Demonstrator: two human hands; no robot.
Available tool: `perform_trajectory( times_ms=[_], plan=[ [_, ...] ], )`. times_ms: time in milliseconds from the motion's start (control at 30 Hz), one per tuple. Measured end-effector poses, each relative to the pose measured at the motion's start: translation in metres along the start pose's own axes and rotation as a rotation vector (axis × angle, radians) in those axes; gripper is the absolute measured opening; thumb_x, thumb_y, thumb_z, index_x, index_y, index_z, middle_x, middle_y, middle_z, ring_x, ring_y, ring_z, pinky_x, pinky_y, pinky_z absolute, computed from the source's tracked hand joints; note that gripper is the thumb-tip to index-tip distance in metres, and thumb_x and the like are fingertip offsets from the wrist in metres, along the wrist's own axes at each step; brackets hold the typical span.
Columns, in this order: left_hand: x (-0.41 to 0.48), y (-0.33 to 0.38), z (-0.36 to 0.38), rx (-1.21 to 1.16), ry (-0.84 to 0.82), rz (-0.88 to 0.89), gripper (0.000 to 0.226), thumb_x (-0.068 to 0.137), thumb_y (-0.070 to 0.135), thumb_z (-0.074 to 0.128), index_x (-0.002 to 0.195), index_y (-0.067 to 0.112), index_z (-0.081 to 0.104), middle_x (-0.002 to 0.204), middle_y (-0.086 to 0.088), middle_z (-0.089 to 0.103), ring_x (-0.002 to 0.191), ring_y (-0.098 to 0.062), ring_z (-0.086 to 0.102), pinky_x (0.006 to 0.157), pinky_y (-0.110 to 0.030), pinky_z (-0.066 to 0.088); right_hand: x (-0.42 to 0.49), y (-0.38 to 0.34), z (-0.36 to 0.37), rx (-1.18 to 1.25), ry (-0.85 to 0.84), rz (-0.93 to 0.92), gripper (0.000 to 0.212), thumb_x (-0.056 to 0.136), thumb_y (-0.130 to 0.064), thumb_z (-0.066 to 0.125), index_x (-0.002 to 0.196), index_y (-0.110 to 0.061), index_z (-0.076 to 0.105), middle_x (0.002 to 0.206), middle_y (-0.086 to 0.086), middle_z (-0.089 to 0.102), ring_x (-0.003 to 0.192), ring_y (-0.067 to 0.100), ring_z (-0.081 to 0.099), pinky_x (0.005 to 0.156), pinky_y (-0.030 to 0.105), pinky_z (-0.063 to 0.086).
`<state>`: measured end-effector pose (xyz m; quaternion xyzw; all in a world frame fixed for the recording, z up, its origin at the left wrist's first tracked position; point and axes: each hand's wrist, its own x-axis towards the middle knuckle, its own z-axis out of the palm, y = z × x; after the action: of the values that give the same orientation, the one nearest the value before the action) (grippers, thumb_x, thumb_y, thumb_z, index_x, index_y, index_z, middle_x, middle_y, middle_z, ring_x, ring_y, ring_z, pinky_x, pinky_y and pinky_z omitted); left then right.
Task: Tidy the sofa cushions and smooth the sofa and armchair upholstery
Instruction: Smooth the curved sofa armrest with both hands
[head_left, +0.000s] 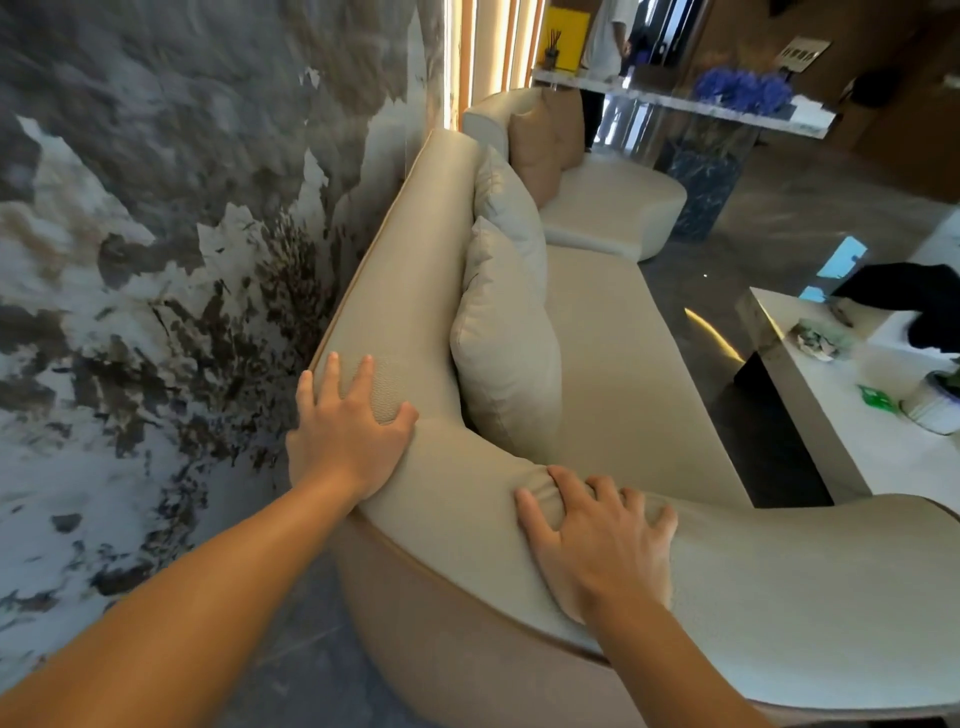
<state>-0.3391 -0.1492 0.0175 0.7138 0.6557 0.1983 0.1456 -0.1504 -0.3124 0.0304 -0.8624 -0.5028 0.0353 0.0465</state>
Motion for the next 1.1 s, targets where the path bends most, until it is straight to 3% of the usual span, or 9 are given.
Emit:
perform_trajectory(
  times_ms=[767,1100],
  plan=[
    [0.199,-0.032,0.018,-0.026,-0.019,0.089,0.086,0.072,0.075,0.032,0.150,0.041,0.022,0.163,0.004,0.012,0.148,-0.024,0.004,0.108,-0.062,0.026,0.138,-0.105,0.016,0.042,0.029,0.096,0.078,0.078,-0.079,0.001,0.136,-0.045,0.042,0.124,-0.001,0.056,0.115,0.030,0.045,0.102,0.060,0.018],
    [0.209,-0.041,0.013,-0.022,-0.033,0.093,0.086,0.072,0.074,0.034,0.150,0.039,0.026,0.163,0.003,0.013,0.148,-0.025,0.006,0.110,-0.059,0.025,0.139,-0.120,0.014,0.026,-0.037,0.129,0.080,0.079,-0.081,0.003,0.139,-0.043,0.040,0.130,0.002,0.055,0.121,0.033,0.042,0.106,0.065,0.013]
  ],
)
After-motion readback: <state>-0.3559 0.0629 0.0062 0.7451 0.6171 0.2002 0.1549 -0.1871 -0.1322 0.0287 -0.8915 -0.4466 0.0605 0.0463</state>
